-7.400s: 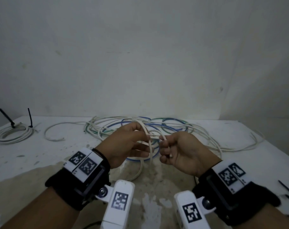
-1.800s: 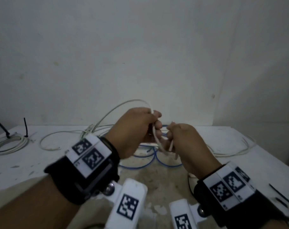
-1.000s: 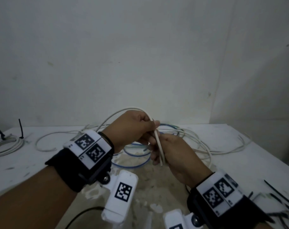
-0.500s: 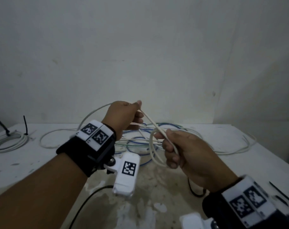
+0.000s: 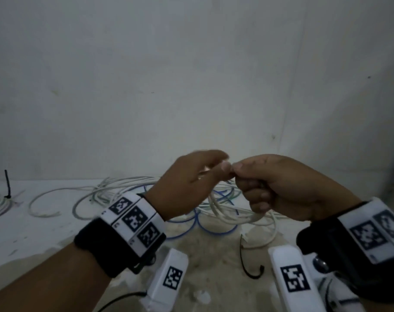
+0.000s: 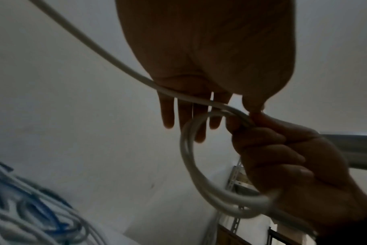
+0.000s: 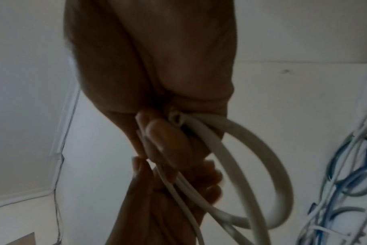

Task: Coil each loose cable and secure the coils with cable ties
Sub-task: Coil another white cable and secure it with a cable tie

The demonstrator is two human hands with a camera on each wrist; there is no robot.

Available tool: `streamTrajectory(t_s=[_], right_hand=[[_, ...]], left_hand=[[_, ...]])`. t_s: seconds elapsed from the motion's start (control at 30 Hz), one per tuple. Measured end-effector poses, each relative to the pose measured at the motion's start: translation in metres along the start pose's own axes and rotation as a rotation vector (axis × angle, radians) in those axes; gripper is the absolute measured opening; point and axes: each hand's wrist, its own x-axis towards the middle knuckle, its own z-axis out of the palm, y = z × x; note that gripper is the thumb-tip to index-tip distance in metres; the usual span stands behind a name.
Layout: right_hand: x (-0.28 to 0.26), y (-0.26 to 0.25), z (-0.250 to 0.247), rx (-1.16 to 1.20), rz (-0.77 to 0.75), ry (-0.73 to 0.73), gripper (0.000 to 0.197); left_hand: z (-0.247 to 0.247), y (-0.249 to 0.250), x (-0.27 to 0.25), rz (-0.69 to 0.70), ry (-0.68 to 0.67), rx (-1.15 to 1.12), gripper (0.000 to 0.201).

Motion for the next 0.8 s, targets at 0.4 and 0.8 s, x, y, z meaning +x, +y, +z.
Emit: streamTrajectory(t_s=[0.4,0.8], right_hand=[[0.027,0.035,0.021,-0.453,-0.564,0.580,0.018],[0.035,0.066,0.067,0.289,-0.089,0.148,0.061]], left_hand=[[-0.005,0.030,-0.001,-0.667,-0.034,-1.001,0.033],[-0.026,0.012,-0.011,-0.767,0.231,-1.216,0.032]])
